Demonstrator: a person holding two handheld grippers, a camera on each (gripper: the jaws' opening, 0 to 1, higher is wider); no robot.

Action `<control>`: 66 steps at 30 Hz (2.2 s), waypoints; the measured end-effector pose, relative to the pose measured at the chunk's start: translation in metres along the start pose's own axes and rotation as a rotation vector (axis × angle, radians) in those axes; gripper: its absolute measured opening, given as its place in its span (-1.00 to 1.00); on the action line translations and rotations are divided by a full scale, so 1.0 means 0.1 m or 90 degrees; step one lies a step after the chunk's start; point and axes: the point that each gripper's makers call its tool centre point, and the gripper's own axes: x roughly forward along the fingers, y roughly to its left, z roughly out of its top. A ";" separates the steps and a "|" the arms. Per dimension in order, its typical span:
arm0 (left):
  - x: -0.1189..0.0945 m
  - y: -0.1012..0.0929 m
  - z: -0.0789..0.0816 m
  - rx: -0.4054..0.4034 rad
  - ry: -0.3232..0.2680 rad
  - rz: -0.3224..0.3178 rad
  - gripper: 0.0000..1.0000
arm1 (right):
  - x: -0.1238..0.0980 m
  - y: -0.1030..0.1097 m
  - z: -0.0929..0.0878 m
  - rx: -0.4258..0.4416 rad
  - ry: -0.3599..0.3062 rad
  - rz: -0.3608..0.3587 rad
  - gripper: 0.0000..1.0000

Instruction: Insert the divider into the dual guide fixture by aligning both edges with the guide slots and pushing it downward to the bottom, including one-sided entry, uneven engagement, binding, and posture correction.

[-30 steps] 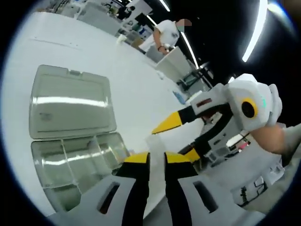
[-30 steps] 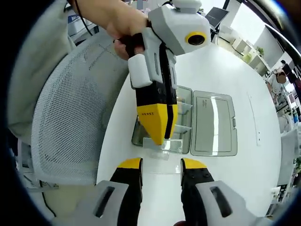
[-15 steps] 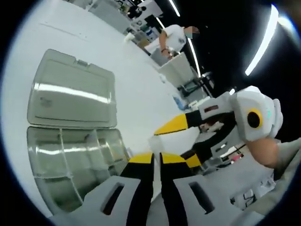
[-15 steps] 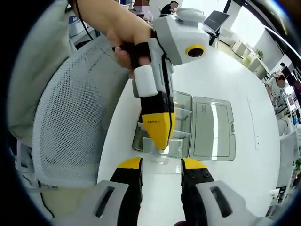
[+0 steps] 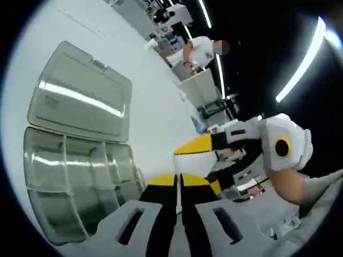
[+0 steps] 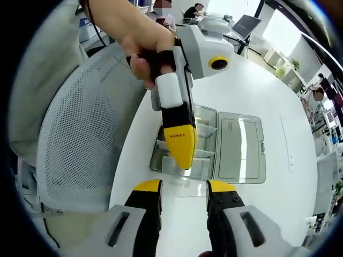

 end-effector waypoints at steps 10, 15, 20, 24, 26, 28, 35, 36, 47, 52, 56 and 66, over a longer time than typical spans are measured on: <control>-0.05 0.02 0.05 0.059 -0.009 -0.009 -1.00 | -0.06 -0.08 0.02 0.016 -0.019 -0.004 -0.47; -0.11 -0.02 0.07 0.164 -0.003 -0.017 -1.00 | -0.11 -0.12 0.07 0.032 -0.033 0.009 -0.54; -0.18 -0.05 0.05 0.236 0.008 -0.023 -1.00 | -0.15 -0.13 0.12 0.039 -0.048 0.027 -0.69; -0.22 -0.10 0.03 0.297 0.015 -0.032 -1.00 | -0.15 -0.12 0.19 0.051 -0.067 0.056 -0.81; -0.23 -0.14 0.06 0.321 0.001 -0.032 -1.00 | -0.14 -0.08 0.24 0.064 -0.079 0.081 -0.85; -0.25 -0.16 0.03 0.352 0.013 -0.040 -1.00 | -0.13 -0.08 0.28 0.075 -0.088 0.097 -0.86; -0.32 -0.15 -0.02 0.418 0.035 -0.034 -1.00 | -0.11 -0.04 0.39 0.077 -0.100 0.134 -0.95; -0.33 -0.14 -0.02 0.427 0.033 -0.033 -1.00 | -0.11 -0.02 0.40 0.078 -0.101 0.150 -0.96; -0.39 -0.19 -0.04 0.518 0.023 -0.044 -1.00 | -0.03 0.06 0.48 0.079 -0.086 0.194 -1.00; -0.43 -0.19 -0.06 0.548 0.025 -0.045 -1.00 | -0.02 0.10 0.50 0.075 -0.078 0.209 -1.00; -0.47 -0.17 -0.04 0.564 0.016 -0.045 -1.00 | -0.01 0.11 0.55 0.078 -0.076 0.214 -1.00; -0.60 -0.04 -0.03 0.600 0.037 -0.002 -0.96 | 0.07 0.10 0.68 0.114 -0.046 0.213 -1.00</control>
